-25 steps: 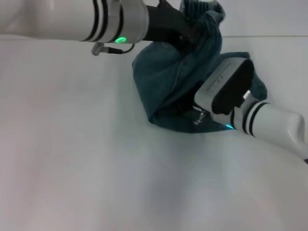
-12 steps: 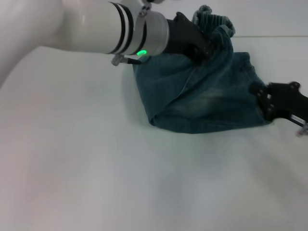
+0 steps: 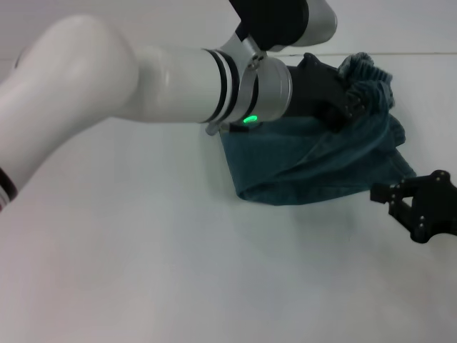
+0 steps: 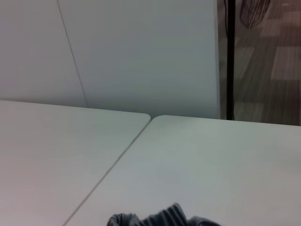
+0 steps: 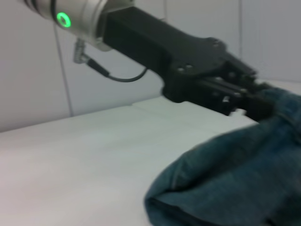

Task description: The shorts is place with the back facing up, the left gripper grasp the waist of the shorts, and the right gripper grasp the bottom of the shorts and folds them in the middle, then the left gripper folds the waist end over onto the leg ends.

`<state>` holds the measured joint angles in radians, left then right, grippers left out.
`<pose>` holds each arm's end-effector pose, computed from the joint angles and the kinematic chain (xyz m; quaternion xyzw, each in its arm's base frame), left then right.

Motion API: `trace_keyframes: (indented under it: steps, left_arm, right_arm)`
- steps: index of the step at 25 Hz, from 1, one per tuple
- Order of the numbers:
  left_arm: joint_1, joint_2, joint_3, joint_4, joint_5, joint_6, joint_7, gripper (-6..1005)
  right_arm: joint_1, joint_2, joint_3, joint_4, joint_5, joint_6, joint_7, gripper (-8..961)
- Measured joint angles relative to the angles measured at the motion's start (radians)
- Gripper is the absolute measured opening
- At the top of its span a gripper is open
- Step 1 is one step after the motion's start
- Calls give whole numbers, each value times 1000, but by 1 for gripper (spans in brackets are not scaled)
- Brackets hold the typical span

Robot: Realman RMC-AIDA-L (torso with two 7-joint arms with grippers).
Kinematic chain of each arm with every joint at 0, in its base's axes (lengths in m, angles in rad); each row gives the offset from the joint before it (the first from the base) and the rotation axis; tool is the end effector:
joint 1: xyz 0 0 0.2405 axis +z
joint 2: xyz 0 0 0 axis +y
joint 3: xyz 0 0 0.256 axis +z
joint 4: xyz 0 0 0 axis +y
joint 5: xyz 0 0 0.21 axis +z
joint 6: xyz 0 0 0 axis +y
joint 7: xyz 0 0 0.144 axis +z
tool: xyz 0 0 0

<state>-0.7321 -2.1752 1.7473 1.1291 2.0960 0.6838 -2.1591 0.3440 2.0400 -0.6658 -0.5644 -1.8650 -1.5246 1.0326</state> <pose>-0.0439 0.3799 -0.1095 -0.9663 -0.0639 -0.1176 0.2200 0.3249 0.2843 0.0126 -0.9243 0.1735 0.2445 0.2364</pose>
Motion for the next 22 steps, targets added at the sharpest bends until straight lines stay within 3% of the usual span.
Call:
trace_keyframes:
  steps: [2,5,13,17,22]
  left_arm:
    - [8,0,21,-8,-13,-22,-1,140]
    - [11,0,26,-24,-29,-29,-2,346]
    - [104,0,-48,1,-106,13,94,493]
    - [197,0,-184,-22,-278,159,328,595]
    - [266,1,-430,-217,-452,442,645,812]
  right_arm:
    - [8,2,-3,-1,-19,-4,4,10]
    - [22,4,-5,-1,-39,-8,13,17]
    - [37,-3,-11,-6,-42,-25,37,35]
    - [38,-6,-20,-46,-56,-37,85,44]
    - [25,5,-15,-118,-96,-78,140,55]
